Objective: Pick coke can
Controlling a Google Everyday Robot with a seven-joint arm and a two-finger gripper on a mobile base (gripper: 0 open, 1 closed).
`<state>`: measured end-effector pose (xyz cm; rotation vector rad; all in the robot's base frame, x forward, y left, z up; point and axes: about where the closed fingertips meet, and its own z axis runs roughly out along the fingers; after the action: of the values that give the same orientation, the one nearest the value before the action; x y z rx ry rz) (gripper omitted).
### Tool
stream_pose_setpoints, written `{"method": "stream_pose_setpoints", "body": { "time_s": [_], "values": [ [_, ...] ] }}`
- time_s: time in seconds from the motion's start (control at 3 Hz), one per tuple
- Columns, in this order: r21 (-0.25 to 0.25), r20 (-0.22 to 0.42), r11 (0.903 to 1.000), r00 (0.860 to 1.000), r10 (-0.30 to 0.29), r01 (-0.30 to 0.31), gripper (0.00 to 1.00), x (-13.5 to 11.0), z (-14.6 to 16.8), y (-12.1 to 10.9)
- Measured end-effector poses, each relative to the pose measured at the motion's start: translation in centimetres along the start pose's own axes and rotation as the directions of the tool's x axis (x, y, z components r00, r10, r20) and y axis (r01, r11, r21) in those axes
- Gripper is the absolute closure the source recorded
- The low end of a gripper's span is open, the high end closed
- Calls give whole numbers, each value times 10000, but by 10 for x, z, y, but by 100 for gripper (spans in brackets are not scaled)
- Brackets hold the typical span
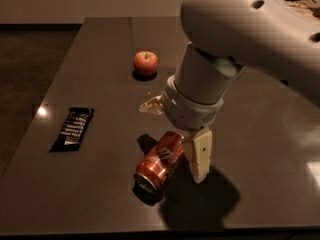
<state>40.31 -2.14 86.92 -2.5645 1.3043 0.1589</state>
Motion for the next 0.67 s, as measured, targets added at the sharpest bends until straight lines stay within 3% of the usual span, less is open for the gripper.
{"method": "stream_pose_setpoints", "body": {
  "time_s": [0.33,0.67],
  "values": [
    [-285,84,9966,9970,-770,772,0,-4,11,6],
    [-447,220,9910,9919,-1252,1260,16,-8,18,8]
  ]
}}
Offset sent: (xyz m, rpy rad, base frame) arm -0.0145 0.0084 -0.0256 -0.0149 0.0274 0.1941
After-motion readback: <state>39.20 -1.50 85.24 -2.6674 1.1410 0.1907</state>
